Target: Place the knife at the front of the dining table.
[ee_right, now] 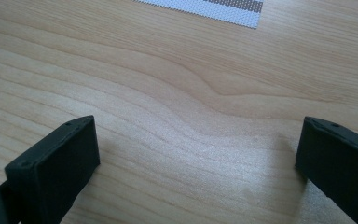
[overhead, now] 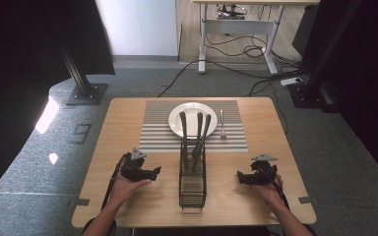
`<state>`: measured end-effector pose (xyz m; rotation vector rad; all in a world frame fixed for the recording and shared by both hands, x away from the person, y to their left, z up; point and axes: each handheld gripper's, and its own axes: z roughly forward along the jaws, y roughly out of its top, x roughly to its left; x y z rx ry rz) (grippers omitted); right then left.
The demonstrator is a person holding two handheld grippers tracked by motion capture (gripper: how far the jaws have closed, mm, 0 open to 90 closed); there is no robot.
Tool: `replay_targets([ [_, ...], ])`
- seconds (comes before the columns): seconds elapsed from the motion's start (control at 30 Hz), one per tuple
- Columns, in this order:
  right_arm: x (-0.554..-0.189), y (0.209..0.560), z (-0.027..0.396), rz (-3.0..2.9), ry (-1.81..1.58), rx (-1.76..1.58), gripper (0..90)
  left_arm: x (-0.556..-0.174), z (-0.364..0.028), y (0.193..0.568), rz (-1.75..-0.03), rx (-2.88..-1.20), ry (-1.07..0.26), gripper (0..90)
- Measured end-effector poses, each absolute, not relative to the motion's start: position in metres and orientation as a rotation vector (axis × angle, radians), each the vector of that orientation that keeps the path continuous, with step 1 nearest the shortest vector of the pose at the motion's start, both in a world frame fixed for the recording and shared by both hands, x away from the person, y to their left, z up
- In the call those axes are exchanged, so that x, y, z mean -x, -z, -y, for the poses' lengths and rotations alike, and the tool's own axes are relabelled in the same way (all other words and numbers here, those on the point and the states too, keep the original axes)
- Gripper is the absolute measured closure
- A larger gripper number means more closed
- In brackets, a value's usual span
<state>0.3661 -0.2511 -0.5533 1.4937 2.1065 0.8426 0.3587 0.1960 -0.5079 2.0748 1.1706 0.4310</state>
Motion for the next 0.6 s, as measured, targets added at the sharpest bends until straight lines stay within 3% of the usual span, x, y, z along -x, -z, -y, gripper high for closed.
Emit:
replay_targets([
  [0.6,-0.366,0.554,0.248,-2.089,-0.848,-1.504,0.0,-0.354,-0.195,0.496,-1.125,-2.052,-0.456,16.2],
])
